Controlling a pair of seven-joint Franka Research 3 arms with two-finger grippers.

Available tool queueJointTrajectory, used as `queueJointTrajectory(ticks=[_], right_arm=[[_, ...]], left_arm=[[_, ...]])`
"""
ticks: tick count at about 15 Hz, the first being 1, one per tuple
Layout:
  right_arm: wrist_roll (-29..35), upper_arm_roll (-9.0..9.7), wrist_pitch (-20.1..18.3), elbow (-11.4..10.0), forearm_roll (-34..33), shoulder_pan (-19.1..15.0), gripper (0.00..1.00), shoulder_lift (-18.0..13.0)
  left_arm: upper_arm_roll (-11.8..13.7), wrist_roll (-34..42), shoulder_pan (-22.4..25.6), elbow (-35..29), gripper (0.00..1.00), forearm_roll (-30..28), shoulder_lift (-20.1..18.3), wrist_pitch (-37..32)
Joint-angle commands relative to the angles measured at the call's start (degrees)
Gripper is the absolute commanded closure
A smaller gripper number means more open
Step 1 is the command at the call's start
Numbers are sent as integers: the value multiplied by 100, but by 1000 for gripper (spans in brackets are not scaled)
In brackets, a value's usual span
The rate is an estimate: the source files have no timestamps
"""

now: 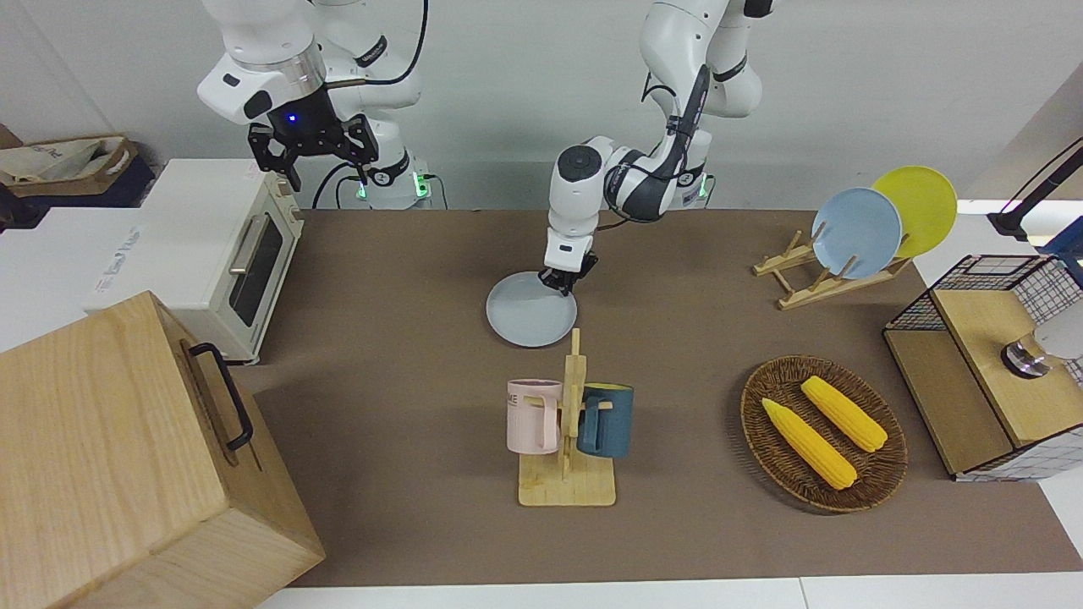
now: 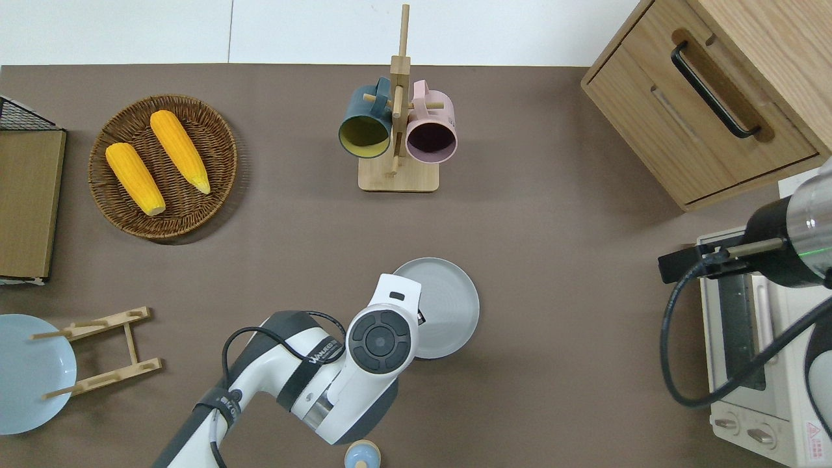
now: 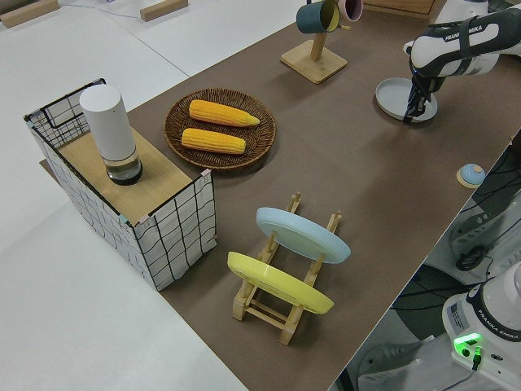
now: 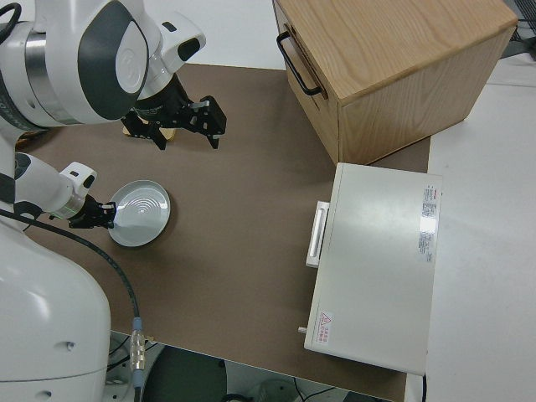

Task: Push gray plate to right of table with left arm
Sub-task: 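Push the gray plate with the left gripper toward the toaster oven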

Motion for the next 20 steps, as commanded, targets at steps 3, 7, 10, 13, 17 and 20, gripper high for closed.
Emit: queueJointTrajectory(ticks=[3,7,10,13,17,20], right_arm=[[74,96,-89,50,33,-113,17,-17],[74,96,-89,50,33,-113,17,-17],[74,96,-89,50,33,-113,17,-17],[74,96,-89,50,33,-113,17,-17],[74,96,-89,50,33,-113,17,-17],[74,96,-89,50,25,-113,17,-17]], left_arm=[[28,-936,-553,652,1000,398,705,-281],[19,-1244,-790,1039,1000,477,873,-563],[19,-1351,-888,1118,1000,485,891,-589],[28,-1237,-879,1162,12,879,891,-764],[19,-973,-809,1364,9,969,865,-1195],[54,-868,-774,1680,9,934,847,-1634]])
